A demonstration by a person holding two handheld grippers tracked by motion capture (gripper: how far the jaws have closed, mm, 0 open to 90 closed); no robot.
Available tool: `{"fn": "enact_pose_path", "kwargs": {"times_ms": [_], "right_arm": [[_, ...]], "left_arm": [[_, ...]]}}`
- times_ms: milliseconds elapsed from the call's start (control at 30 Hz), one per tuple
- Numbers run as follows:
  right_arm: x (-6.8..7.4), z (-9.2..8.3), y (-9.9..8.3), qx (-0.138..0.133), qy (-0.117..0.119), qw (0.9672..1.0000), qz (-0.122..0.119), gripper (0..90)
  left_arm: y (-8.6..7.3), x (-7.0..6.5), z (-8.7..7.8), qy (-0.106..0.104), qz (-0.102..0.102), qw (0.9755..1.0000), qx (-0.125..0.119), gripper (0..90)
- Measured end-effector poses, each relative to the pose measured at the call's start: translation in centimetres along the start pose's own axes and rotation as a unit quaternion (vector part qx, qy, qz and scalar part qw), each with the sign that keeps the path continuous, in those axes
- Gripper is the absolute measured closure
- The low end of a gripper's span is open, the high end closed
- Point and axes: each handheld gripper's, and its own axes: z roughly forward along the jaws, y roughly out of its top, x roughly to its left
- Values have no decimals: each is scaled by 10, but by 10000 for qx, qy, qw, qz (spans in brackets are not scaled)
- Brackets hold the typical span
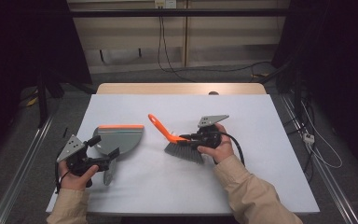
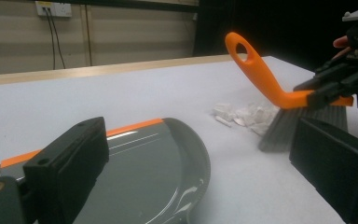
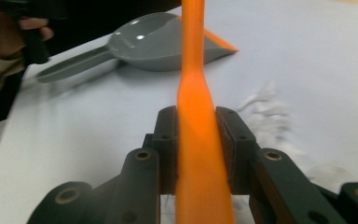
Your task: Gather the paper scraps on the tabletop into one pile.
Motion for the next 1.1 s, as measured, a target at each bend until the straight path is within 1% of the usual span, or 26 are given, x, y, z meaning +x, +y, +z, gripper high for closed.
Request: {"fn": "enact_pose_path", "kwargs": {"times_ms": [33,100,167,200,333,433,500,600,633,700,767,833,900,1033,1067,1100], "right_arm": [[-3,0,2,-32,-49,10000,37,719],[-7,-1,5,-97,-73,9999,113,718],[-6,-1,8,-142,-80,9998,134,718],[-4,-1,11,-175,-84,9997,127,718],[4,-1,19,-304,-65,9991,287,718],[11,-2,28,-387,-87,9989,245,718],[13,-3,34,-457,-248,9982,291,718],[13,-8,45,-555,-353,9974,303,718],[12,-9,48,-562,-376,9973,300,718],[11,-13,53,-510,-573,9968,241,717],[9,-16,56,-503,-675,9961,264,717],[5,-21,57,-521,-821,9948,296,718],[0,-26,56,-564,-933,9933,395,717],[-11,-37,55,-590,-1230,9895,477,717],[-15,-41,54,-604,-1347,9877,519,717],[-17,-42,53,-593,-1391,9871,521,717]], "left_arm": [[0,1,0,-1,12,10000,32,42],[0,1,0,-1,17,10000,25,42],[0,1,0,-17,17,10000,25,42],[0,1,0,-22,14,10000,24,41],[0,0,1,-25,27,10000,34,42],[0,0,1,-36,32,10000,48,42],[-1,0,1,-38,40,10000,59,42],[0,-2,2,-45,17,10000,31,42],[0,-1,2,-47,9,10000,30,42],[0,-1,1,-47,4,10000,23,42],[0,-1,1,-52,17,10000,22,42],[0,-1,1,-60,12,10000,20,42],[0,-1,1,-61,16,10000,24,42],[0,-1,1,-67,12,10000,21,42],[0,-1,1,-67,3,10000,17,42],[0,-1,1,-64,1,10000,15,42]]}}
